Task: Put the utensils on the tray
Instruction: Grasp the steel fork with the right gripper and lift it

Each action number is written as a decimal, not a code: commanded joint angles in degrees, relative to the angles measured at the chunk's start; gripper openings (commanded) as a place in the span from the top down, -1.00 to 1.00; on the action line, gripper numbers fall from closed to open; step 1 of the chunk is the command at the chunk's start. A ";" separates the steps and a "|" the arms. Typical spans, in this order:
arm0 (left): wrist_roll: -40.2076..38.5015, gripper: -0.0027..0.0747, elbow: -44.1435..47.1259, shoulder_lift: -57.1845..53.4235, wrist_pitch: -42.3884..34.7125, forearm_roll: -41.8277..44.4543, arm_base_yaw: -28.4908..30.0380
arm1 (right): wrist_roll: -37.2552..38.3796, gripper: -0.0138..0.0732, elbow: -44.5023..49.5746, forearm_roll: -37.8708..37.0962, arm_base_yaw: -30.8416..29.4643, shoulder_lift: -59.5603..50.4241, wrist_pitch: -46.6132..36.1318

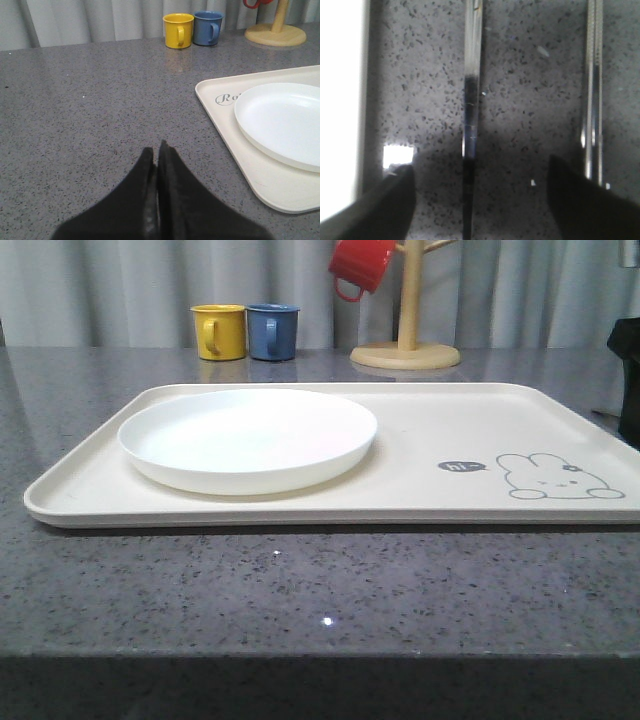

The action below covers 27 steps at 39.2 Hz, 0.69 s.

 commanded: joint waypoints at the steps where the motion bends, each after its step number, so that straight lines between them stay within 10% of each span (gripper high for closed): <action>1: -0.55 0.98 -1.48 0.34 -4.67 -0.72 -0.34 | -0.21 -0.34 -1.81 0.22 0.16 -1.82 -2.20; 13: -0.55 0.98 -1.48 0.34 -4.67 -0.72 -0.34 | -0.21 0.36 -1.81 0.22 0.16 -1.82 -2.37; 27: -0.55 0.98 -1.48 0.34 -4.67 -0.72 -0.34 | -0.21 0.65 -1.81 0.22 0.16 -1.88 -2.53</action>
